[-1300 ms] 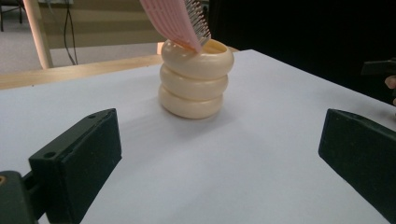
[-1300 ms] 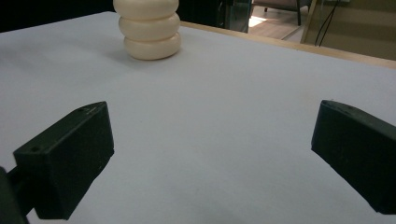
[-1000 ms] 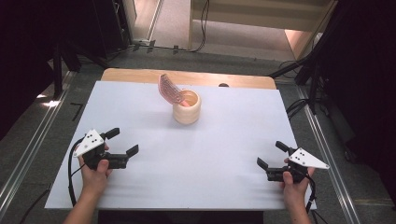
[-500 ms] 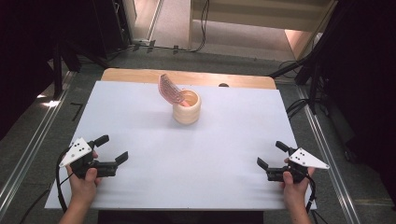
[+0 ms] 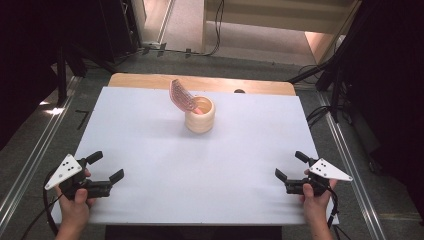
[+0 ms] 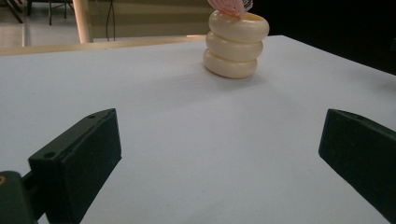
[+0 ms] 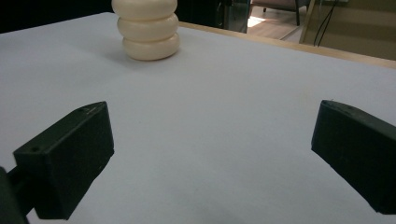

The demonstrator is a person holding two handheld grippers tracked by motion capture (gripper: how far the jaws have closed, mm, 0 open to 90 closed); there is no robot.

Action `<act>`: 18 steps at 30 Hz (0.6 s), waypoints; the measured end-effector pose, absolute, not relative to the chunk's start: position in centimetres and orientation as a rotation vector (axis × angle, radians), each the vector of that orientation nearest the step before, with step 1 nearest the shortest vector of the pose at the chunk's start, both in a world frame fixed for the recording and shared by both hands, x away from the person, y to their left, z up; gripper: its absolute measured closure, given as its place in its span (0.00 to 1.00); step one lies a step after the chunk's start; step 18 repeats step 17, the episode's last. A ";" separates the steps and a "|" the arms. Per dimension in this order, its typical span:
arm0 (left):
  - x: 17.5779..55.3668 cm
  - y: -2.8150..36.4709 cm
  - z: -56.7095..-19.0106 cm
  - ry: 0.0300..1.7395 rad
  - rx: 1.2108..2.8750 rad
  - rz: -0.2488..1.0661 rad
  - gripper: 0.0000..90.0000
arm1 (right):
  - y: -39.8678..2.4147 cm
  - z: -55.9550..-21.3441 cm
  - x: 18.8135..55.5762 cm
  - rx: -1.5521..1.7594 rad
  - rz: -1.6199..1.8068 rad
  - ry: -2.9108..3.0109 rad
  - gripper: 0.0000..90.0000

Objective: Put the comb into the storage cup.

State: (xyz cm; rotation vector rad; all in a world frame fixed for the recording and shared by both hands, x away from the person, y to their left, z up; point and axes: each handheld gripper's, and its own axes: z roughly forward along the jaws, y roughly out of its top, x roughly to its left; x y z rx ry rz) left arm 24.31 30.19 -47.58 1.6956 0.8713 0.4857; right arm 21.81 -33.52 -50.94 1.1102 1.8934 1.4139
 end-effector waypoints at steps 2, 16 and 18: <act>24.2 30.6 -47.6 0.871 1.685 0.484 0.00 | -33.5 -50.9 21.8 1.116 1.410 1.893 0.00; 24.2 30.7 -48.1 0.870 1.701 0.507 0.00 | -33.6 -51.0 21.9 1.113 1.414 1.884 0.00; 24.2 30.7 -48.1 0.875 1.706 0.506 0.00 | -33.6 -51.0 21.9 1.111 1.414 1.881 0.00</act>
